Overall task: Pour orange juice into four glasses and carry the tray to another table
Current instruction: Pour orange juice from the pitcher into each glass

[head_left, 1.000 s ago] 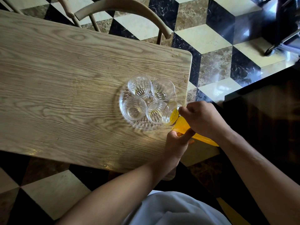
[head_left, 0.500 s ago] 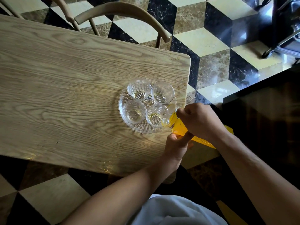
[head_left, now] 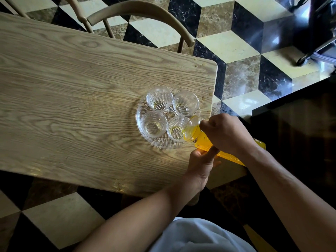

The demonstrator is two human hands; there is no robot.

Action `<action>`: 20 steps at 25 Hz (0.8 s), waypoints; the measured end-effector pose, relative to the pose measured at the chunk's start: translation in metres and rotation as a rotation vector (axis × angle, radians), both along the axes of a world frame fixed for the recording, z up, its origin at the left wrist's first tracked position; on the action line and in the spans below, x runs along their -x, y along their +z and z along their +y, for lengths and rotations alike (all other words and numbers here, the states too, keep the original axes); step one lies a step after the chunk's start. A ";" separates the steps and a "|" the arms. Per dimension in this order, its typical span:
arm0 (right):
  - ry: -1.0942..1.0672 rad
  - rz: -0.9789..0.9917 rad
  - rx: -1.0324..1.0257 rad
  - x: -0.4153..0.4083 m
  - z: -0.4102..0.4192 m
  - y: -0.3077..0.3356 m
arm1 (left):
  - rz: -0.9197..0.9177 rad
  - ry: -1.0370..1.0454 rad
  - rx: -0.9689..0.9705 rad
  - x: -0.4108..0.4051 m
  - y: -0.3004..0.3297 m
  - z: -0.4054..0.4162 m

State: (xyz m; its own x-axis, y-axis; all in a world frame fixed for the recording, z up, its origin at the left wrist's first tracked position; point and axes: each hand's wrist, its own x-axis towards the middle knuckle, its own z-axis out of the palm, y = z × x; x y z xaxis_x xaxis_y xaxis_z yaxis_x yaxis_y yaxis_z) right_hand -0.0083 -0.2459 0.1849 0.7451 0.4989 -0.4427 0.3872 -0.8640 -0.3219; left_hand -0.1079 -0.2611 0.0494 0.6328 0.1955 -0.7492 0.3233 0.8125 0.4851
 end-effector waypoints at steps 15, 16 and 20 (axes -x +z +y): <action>0.030 0.000 0.044 0.000 0.008 0.003 | -0.020 0.038 0.060 -0.003 0.002 -0.002; 0.032 -0.003 0.047 0.000 0.008 0.003 | -0.024 0.041 0.061 -0.003 0.003 -0.001; 0.027 -0.017 0.046 0.001 0.009 0.006 | -0.020 0.045 0.079 -0.004 0.006 -0.001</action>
